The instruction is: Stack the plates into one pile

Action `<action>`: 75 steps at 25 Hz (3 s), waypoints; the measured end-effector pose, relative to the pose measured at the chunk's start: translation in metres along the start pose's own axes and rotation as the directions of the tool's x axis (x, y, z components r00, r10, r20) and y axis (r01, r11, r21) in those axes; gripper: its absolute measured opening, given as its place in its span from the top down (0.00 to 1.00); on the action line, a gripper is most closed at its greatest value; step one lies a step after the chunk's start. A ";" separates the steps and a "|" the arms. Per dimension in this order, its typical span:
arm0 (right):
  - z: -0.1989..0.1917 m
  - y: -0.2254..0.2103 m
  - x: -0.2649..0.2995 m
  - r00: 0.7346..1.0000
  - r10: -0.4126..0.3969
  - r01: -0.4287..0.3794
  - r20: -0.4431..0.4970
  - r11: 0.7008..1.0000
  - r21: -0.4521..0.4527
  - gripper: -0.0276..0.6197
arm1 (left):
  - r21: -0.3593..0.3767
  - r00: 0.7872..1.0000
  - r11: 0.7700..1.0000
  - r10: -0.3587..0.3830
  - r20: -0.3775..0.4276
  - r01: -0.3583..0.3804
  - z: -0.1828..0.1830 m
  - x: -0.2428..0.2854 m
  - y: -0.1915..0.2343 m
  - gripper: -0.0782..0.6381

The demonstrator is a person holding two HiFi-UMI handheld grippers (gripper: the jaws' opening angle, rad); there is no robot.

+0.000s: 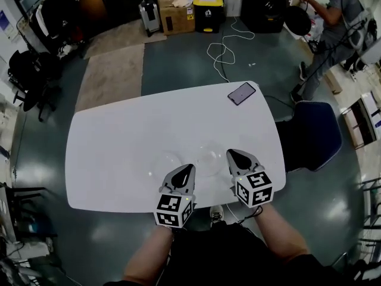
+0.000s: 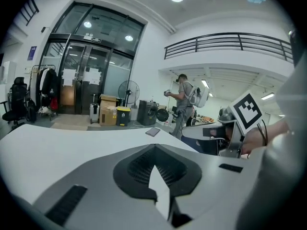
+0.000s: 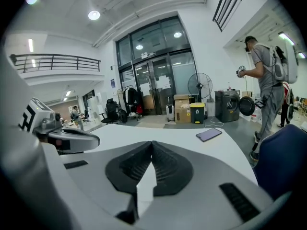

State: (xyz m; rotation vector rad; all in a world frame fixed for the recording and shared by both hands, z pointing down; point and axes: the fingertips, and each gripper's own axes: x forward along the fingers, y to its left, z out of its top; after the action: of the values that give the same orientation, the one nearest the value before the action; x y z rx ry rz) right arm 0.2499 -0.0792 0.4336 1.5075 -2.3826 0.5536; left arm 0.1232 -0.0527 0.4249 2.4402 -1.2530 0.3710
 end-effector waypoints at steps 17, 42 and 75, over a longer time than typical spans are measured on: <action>-0.056 -0.027 0.045 0.989 0.098 -0.093 -0.115 0.994 0.048 0.77 | -0.056 0.983 0.984 0.166 -0.074 -0.170 -0.043 0.022 0.020 0.86; -0.112 -0.024 0.073 0.970 0.097 -0.085 -0.223 0.994 0.063 0.74 | -0.152 0.941 0.958 0.194 -0.277 -0.242 -0.139 0.059 0.046 0.64; -0.144 -0.046 0.089 0.949 0.079 -0.027 -0.304 0.985 0.173 0.74 | 0.054 0.857 0.946 0.314 -0.408 -0.321 -0.172 0.084 0.063 0.64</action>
State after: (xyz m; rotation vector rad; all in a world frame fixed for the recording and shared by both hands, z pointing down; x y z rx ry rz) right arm 0.2570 -0.1038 0.6073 1.3071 -2.1818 0.9488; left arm 0.1087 -0.0713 0.6245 1.9858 -1.4457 0.9117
